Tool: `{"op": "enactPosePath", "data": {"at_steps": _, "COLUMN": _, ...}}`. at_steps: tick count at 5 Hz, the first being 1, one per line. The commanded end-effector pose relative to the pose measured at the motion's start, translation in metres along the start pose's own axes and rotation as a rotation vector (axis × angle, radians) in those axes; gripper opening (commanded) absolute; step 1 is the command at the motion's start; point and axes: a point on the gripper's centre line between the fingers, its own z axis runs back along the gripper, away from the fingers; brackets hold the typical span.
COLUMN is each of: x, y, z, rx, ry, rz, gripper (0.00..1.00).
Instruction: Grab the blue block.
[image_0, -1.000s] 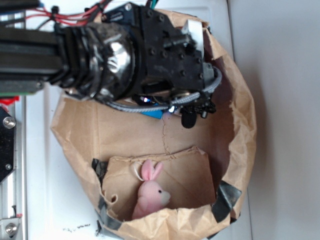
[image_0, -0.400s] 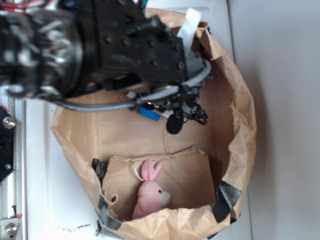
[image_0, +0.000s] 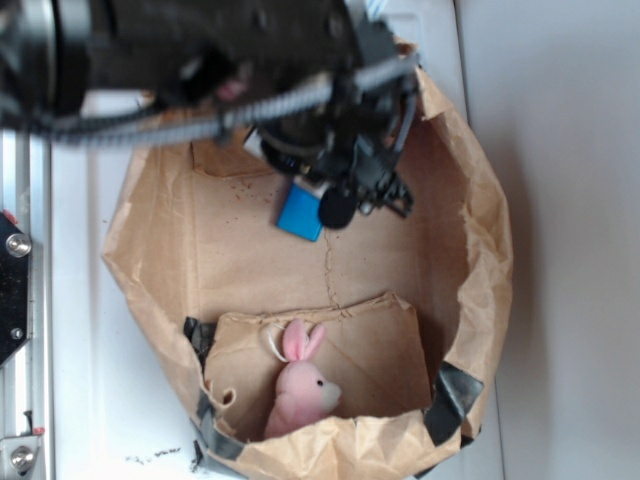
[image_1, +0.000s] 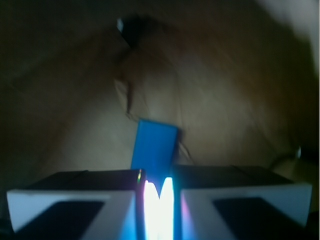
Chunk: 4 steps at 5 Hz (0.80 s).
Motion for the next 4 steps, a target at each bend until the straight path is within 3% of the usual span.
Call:
{"op": "enactPosePath", "data": {"at_steps": 1, "x": 0.046, "y": 0.007, "z": 0.009, "rx": -0.031, "ry": -0.05, "rz": 0.081, "gripper": 1.0}}
{"op": "enactPosePath", "data": {"at_steps": 4, "x": 0.047, "y": -0.002, "z": -0.015, "rx": -0.03, "ry": 0.006, "rz": 0.104, "gripper": 1.0}}
